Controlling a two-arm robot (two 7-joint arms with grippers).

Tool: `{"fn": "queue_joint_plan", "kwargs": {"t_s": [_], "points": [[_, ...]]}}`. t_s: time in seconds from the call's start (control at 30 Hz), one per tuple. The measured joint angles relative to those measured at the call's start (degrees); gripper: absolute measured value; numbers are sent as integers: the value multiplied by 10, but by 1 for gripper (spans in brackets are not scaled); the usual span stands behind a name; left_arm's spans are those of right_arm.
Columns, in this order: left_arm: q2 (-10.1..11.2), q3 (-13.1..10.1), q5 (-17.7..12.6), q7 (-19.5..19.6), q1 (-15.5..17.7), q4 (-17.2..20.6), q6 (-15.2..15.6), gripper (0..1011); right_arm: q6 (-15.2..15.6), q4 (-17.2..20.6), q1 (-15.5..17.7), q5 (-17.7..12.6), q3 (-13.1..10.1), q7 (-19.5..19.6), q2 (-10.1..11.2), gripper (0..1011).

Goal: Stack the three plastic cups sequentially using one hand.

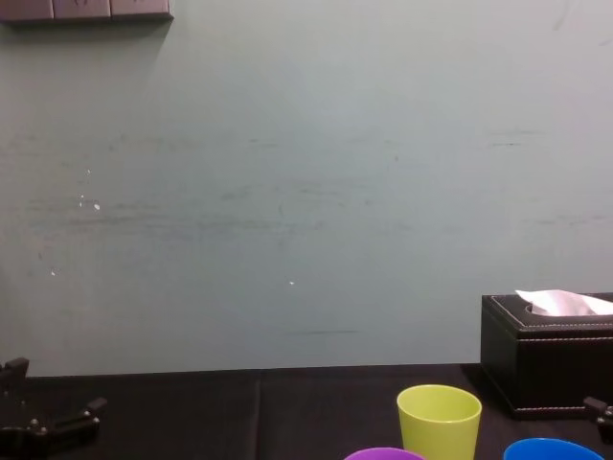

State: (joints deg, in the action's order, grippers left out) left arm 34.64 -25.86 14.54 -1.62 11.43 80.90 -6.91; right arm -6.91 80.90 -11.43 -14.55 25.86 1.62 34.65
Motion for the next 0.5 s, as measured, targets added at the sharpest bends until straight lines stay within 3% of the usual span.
{"fn": "queue_joint_plan", "kwargs": {"t_s": [0.5], "points": [[0,0,0,0,0,0,0,1011,0,0,0,0,0,0,0,1003]]}}
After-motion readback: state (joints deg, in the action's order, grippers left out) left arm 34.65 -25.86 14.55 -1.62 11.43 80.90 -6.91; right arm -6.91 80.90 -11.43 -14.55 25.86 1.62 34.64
